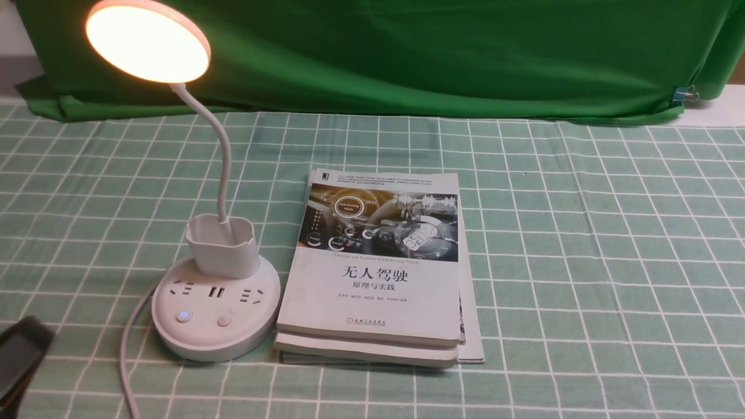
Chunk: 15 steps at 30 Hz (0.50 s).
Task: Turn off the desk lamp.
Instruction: Use the left arm to press the button switch on the lamp holder
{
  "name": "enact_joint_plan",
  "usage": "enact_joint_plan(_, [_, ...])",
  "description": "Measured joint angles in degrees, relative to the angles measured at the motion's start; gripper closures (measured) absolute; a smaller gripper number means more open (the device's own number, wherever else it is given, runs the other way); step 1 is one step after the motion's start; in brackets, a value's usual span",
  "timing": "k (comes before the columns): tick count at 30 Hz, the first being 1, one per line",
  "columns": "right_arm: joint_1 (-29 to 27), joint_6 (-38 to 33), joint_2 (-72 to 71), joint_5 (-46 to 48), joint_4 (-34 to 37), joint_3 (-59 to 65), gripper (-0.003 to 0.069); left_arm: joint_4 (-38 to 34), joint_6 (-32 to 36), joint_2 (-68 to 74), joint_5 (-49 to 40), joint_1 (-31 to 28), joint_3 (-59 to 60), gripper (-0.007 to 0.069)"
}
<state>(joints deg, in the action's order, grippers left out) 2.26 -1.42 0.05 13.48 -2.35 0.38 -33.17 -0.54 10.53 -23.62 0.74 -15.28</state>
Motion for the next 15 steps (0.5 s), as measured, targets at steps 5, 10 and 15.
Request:
enact_joint_plan(5, [0.0, 0.0, 0.0, 0.0, 0.0, 0.0, 0.0417, 10.1, 4.7, 20.0, -21.5, 0.0, -14.9, 0.0624])
enact_joint_plan(10, [0.0, 0.0, 0.0, 0.0, 0.0, 0.0, 0.0417, 12.5, 10.1, 35.5, -28.3, 1.4, -21.6, 0.0624])
enact_joint_plan(15, [0.0, 0.0, 0.0, 0.0, 0.0, 0.0, 0.0417, 16.0, 10.2, 49.2, -27.7, 7.0, -26.5, 0.0624])
